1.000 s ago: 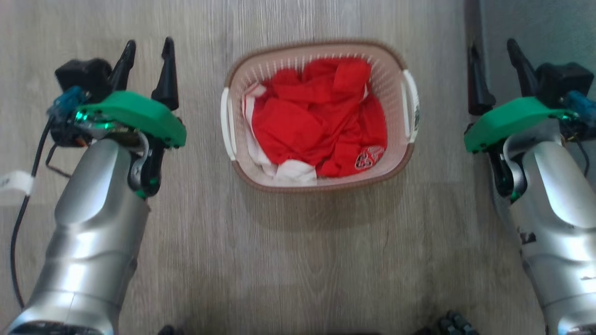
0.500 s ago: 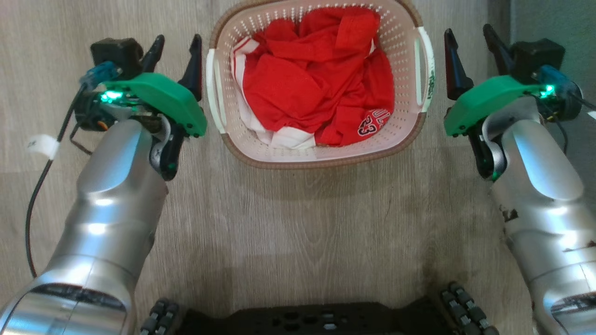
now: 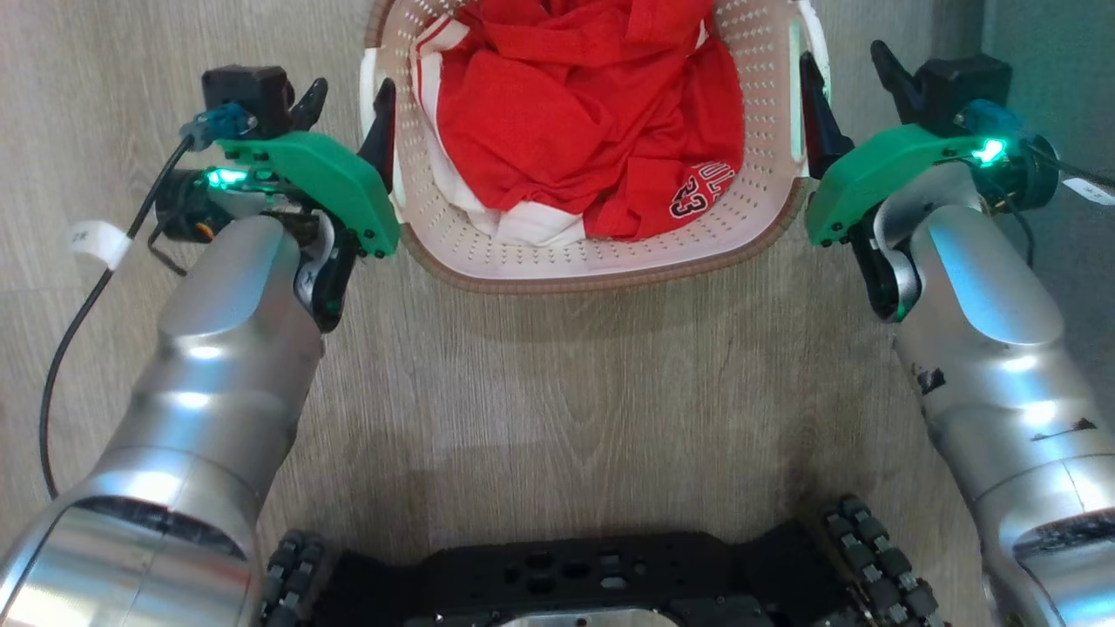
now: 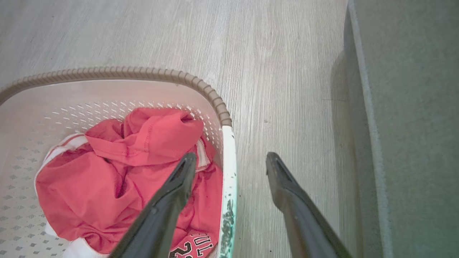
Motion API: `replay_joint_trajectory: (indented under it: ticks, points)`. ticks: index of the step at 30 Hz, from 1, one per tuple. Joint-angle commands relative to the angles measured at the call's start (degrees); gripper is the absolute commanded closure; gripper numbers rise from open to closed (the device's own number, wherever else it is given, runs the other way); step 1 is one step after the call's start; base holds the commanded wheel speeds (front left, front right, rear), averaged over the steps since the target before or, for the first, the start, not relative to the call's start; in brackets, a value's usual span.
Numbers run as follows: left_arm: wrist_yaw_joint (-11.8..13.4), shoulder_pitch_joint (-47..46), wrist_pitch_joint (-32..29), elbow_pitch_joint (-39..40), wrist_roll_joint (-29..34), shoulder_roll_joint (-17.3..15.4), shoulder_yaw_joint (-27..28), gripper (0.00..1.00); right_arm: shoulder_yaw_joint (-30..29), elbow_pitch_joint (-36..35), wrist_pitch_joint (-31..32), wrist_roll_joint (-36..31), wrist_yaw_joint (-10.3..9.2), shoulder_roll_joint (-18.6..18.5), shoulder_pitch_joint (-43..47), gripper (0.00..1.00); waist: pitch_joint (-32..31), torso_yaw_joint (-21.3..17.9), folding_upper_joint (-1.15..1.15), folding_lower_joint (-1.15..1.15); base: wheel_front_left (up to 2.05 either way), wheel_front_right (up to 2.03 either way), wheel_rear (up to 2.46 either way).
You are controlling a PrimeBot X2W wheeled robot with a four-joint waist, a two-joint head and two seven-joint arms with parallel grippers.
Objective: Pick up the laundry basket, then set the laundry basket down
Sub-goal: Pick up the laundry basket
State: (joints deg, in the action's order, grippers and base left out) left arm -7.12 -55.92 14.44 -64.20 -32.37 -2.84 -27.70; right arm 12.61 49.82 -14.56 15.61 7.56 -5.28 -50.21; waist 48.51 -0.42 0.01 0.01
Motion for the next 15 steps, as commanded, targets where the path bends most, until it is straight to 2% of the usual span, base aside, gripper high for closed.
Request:
replay_joint_trajectory:
  ticks: [1, 14, 15]
  points:
    - [-0.35, -0.42, 0.4, -0.04, -0.64, -1.46, 0.04, 0.0, 0.98, -0.26, -0.44, -0.05, -0.08, 1.68, 0.91, 0.0, 0.59, -0.1, -0.01, -0.01, 0.0, 0.0, 0.0]
    - [-0.36, -4.13, -1.43, -4.11, -5.32, -1.92, -5.46, 0.0, 2.0, 6.45, -0.44, 1.32, -0.08, 2.28, -2.9, 0.0, 4.59, 0.61, -0.01, -0.01, 0.0, 0.0, 0.0]
    - [-0.36, -4.36, -1.52, -4.2, -5.63, -1.85, -5.87, 0.0, 2.11, 7.06, -0.44, 1.45, -0.08, 2.3, -3.15, 0.42, 4.75, 0.77, -0.01, -0.01, 0.0, 0.0, 0.0]
